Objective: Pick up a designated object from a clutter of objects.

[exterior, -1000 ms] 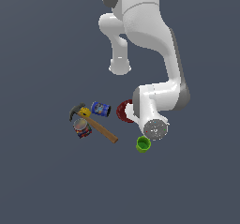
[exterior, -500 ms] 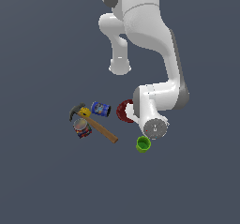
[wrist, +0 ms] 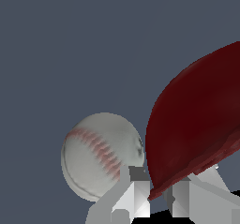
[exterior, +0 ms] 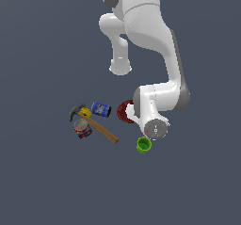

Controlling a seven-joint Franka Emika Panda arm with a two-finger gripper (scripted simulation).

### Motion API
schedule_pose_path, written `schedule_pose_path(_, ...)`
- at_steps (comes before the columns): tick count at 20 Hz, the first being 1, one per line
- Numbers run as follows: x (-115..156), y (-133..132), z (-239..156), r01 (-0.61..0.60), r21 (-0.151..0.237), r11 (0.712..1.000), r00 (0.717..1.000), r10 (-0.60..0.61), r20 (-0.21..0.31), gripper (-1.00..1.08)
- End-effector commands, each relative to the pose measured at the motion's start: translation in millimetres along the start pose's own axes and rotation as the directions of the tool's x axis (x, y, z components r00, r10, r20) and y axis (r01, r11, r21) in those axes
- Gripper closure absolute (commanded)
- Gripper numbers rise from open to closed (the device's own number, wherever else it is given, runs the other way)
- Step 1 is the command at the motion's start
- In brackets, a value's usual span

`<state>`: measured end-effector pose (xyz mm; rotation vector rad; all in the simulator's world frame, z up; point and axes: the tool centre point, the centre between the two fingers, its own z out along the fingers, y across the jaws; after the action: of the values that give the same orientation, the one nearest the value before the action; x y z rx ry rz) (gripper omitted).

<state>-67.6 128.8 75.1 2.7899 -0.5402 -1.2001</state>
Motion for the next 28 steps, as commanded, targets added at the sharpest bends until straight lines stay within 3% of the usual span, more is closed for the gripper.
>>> schedule_pose_path(1, -2, -1, -3, 0.001, 0.001, 1.000, 1.000, -0.001, -0.004, 1.08)
schedule_pose_path(11, -46, -24, -64, 0.020, 0.024, 1.000, 0.996, -0.017, -0.085, 1.08)
schedule_pose_path(19, -124, -56, -153, 0.051, 0.058, 0.997, 0.977, -0.038, -0.211, 1.08)
schedule_pose_path(28, -223, -86, -242, 0.089, 0.090, 0.992, 0.936, -0.052, -0.349, 1.08)
